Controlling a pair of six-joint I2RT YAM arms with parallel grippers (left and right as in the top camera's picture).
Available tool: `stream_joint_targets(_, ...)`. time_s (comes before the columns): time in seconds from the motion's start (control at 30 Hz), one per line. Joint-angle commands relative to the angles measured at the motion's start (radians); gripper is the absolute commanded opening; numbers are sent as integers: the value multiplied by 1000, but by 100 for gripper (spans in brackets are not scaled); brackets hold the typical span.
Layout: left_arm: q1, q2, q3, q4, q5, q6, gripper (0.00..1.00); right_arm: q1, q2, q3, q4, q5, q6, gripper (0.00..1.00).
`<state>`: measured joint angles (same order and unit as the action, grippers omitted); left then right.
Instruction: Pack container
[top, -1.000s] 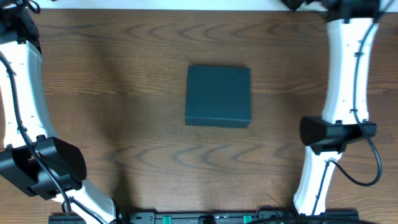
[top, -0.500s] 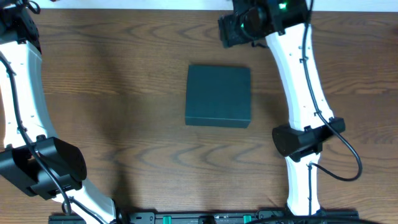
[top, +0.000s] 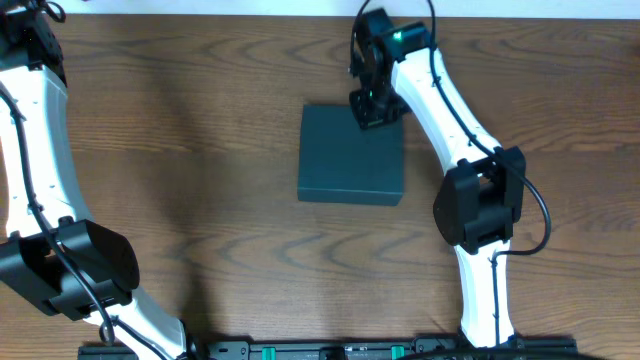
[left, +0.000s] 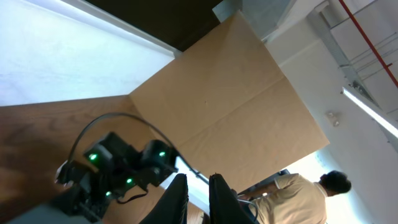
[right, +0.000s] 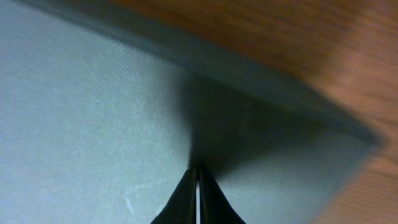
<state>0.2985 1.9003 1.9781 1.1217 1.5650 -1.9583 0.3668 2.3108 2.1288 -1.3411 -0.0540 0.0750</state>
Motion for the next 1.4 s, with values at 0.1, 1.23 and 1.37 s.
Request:
stream_joint_targets(0.1,2,8,6,5,6,21,15,1,7,-126,53,-60,7,5)
stream_joint_targets(1.23,2,8,6,5,6,21,99,-19,1,484,3,-48,6,99)
stream_joint_targets(1.37,2,8,6,5,6,21,98,-19,1,483,2,-48,6,99)
